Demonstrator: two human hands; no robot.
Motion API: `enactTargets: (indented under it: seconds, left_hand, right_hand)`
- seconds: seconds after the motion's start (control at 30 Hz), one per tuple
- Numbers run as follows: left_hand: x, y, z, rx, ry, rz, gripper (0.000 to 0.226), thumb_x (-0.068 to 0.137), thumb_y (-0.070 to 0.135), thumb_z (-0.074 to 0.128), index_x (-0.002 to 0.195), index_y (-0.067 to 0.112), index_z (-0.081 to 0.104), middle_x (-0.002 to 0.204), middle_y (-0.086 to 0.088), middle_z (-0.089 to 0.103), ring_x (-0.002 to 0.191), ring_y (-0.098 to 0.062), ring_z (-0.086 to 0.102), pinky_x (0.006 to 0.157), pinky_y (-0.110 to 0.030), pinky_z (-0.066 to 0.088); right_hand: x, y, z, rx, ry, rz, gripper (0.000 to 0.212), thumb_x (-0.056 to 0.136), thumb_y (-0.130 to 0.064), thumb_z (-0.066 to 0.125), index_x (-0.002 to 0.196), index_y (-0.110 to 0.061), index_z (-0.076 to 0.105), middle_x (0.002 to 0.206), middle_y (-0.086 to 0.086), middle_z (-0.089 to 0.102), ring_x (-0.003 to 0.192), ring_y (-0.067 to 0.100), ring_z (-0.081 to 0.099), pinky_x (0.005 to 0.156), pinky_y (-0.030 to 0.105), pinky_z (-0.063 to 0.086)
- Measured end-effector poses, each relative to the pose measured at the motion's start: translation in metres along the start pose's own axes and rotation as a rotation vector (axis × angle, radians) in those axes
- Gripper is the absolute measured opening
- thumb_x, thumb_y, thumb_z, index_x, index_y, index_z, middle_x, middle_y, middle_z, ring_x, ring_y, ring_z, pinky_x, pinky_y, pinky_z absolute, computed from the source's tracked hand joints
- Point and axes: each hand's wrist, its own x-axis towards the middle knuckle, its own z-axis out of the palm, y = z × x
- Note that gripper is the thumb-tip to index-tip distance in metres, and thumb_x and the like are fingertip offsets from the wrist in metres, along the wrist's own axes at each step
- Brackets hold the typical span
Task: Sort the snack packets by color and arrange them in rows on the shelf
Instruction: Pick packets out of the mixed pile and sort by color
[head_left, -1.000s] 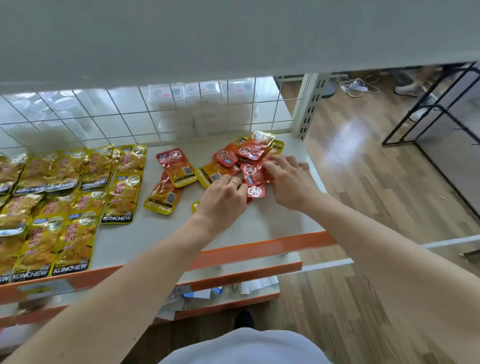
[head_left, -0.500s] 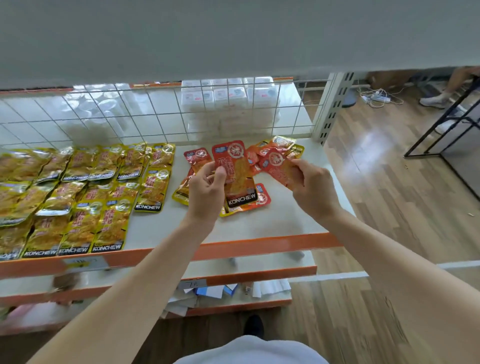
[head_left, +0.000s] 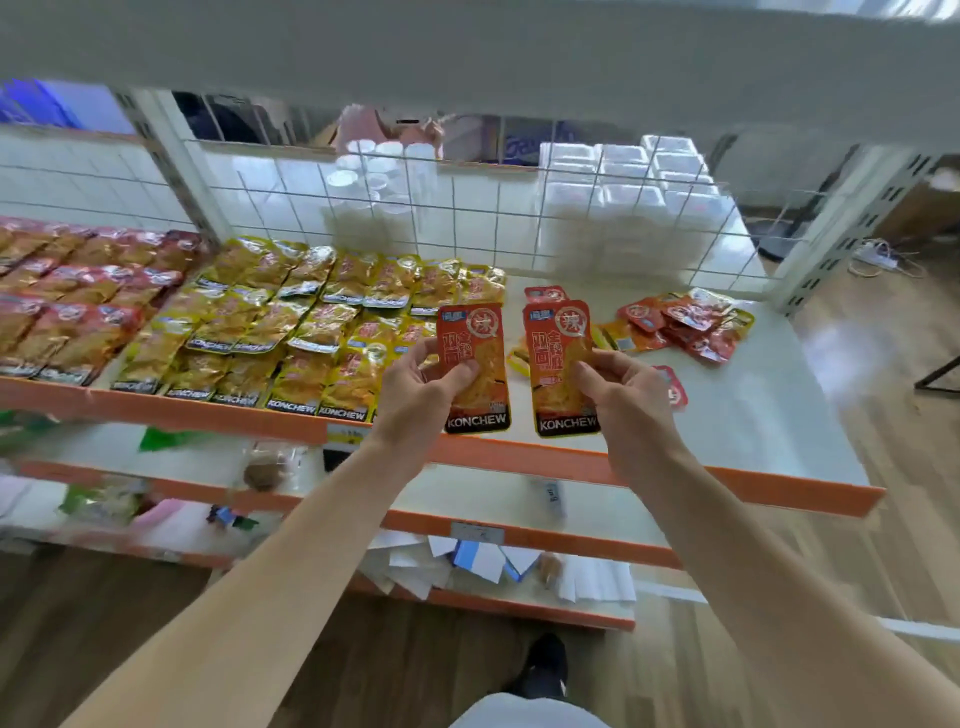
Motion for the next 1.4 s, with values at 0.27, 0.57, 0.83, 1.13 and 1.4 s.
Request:
enactTargets:
  seconds: [0.27,0.57,0.83,1.13,1.4]
  left_hand:
    - [-0.052,0.019,-0.167,-0.034,0.171,0.046,0.018,0.087,0.009,0.075,0.093,0.025,0.073,0.094,-0.001,0.078,0.089,-0.023,0.075,0.082,-0.036,0.059]
    - [-0.115,0.03,-0.311,-0.043,0.216,0.017,0.015,0.089,0.015,0.074,0.101,0.022,0.07,0.091,0.004,0.078,0.092,-0.023,0.074,0.089,-0.04,0.058]
    - [-0.131,0.039,-0.38,0.033,0.335,0.06,0.022,0.08,0.009,0.082,0.094,0.023,0.074,0.094,0.001,0.078,0.09,-0.019,0.075,0.086,-0.038,0.058]
    - [-0.101,0.057,-0.456,-0.043,0.414,0.026,0.01,0.089,0.015,0.074,0.098,0.021,0.072,0.089,0.004,0.079,0.085,-0.017,0.076,0.08,-0.036,0.059]
    - [-0.047,0.078,-0.546,0.051,0.49,0.017,0.011,0.088,0.017,0.076,0.098,0.018,0.075,0.088,0.002,0.079,0.079,-0.016,0.076,0.07,-0.031,0.059]
  right_hand:
    - [-0.075,0.013,0.149,-0.001,-0.117,0.017,0.009,0.092,-0.007,0.067,0.096,-0.014,0.071,0.093,0.006,0.076,0.082,0.021,0.074,0.08,0.042,0.061]
    - [-0.149,0.037,0.279,0.027,-0.233,0.006,0.008,0.091,-0.007,0.07,0.09,-0.015,0.07,0.079,-0.005,0.074,0.08,0.016,0.07,0.074,0.03,0.057]
    - [-0.168,0.036,0.348,-0.102,-0.301,-0.031,0.005,0.088,-0.016,0.075,0.089,-0.021,0.073,0.086,-0.003,0.076,0.083,0.018,0.072,0.074,0.035,0.056]
    - [-0.154,0.045,0.434,-0.092,-0.392,-0.008,0.01,0.088,-0.012,0.074,0.083,-0.02,0.074,0.089,-0.001,0.077,0.091,0.021,0.074,0.086,0.042,0.059]
    - [-0.127,0.051,0.533,-0.101,-0.434,0.011,0.004,0.091,-0.016,0.072,0.088,-0.018,0.07,0.091,0.001,0.074,0.087,0.017,0.071,0.07,0.026,0.054]
